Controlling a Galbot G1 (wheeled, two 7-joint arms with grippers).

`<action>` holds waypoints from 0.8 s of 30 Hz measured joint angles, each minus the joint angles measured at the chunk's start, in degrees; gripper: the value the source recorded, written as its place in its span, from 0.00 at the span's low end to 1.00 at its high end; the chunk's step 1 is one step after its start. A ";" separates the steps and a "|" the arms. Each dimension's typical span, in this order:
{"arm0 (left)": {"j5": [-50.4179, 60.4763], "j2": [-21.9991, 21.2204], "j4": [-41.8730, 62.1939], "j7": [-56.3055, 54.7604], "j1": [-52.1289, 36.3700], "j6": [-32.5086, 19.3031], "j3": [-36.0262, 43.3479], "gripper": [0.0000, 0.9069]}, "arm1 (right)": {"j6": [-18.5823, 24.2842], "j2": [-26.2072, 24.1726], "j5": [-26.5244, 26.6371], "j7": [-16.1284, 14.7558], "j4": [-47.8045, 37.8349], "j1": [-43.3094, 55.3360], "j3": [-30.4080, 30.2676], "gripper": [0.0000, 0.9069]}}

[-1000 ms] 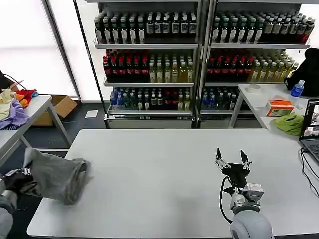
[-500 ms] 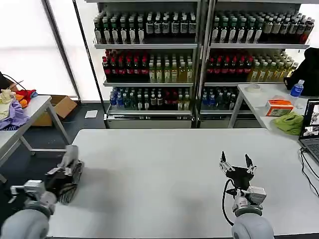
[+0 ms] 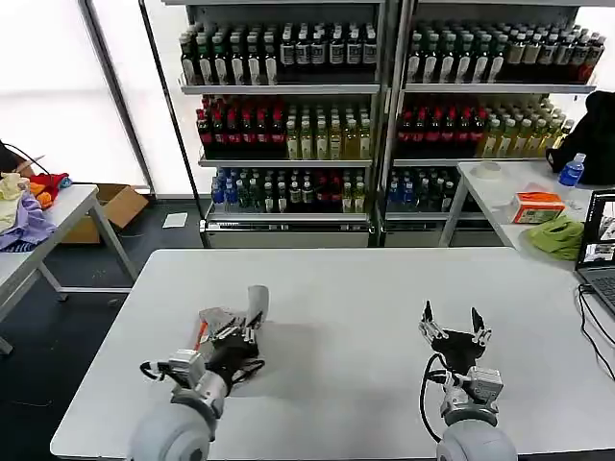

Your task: Fold and organize the clothes.

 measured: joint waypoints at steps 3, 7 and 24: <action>-0.02 -1.20 1.36 -0.17 -1.40 -0.24 2.00 1.00 | -0.20 0.66 -0.73 0.12 -0.33 -0.06 -0.40 1.00; -0.60 -2.66 2.56 0.39 -2.99 -0.94 4.24 1.00 | -0.58 1.33 -1.61 0.29 -0.73 -0.29 -0.83 1.00; -1.89 -4.58 5.02 3.96 -6.24 -6.80 6.35 1.00 | -4.64 1.12 1.92 0.99 -1.24 1.54 -3.63 1.00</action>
